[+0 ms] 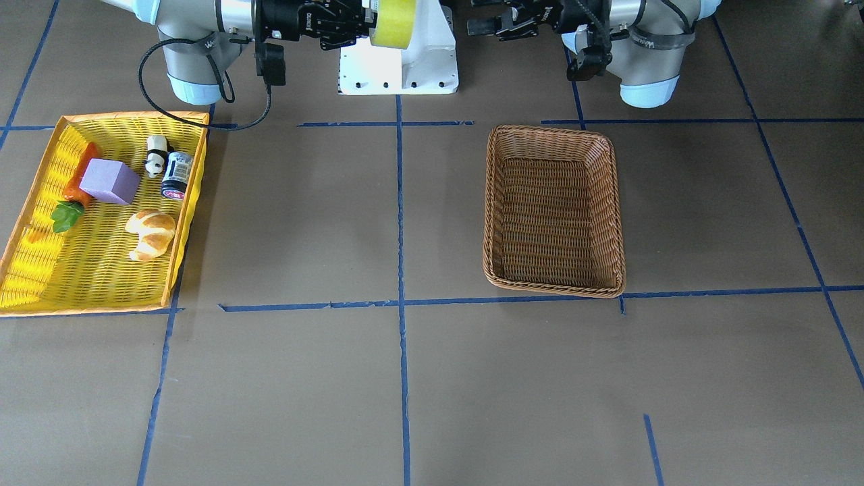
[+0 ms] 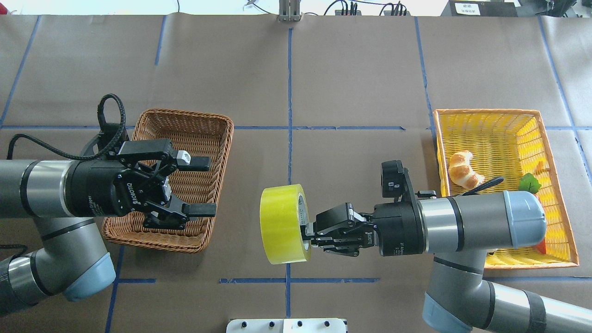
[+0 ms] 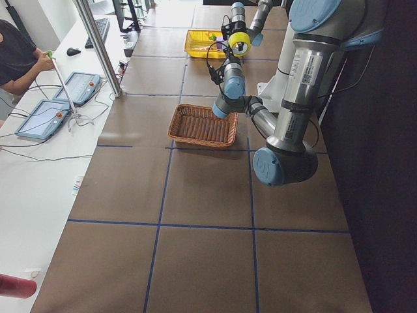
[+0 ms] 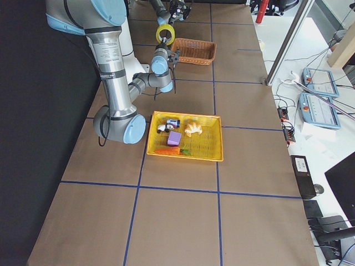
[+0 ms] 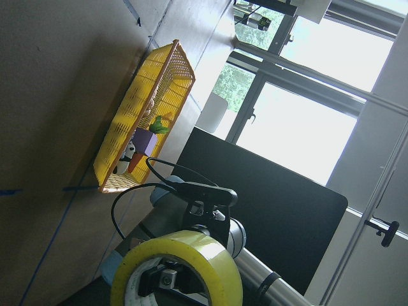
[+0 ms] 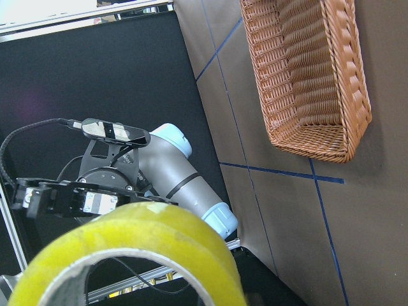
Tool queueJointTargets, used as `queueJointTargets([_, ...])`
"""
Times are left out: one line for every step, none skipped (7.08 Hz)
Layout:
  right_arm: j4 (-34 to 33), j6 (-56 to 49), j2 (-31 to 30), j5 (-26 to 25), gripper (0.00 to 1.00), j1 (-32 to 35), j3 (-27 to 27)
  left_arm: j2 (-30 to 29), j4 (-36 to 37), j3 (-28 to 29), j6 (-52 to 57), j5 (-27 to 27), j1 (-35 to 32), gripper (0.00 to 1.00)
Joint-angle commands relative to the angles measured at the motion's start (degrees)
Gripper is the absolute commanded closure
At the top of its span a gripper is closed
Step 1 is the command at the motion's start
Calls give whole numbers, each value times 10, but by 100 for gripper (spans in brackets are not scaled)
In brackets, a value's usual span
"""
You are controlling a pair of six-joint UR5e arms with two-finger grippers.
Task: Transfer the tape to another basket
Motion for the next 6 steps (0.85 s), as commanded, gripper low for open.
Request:
queueJointTargets([0,3,0,-3,100,-3,5,-19,1,7,-1,13,39,0])
queueJointTargets([0,3,0,-4,100,-4,0,-28,1,8,-1,14,44,0])
queueJointTargets([-1,2,0,-5,100,-9,-1,-36,4,9,-1,14,45,0])
queueJointTargets([-1,2,0,-5,100,-15,-1,-42,4,10,-1,14,45,0])
queueJointTargets([-1,2,-1,-5,100,-18,-1,-42,4,9,-17,18,45,0])
queueJointTargets([-1,3,-2,-4,100,-21,-1,-46,4,9,-19,39,45,0])
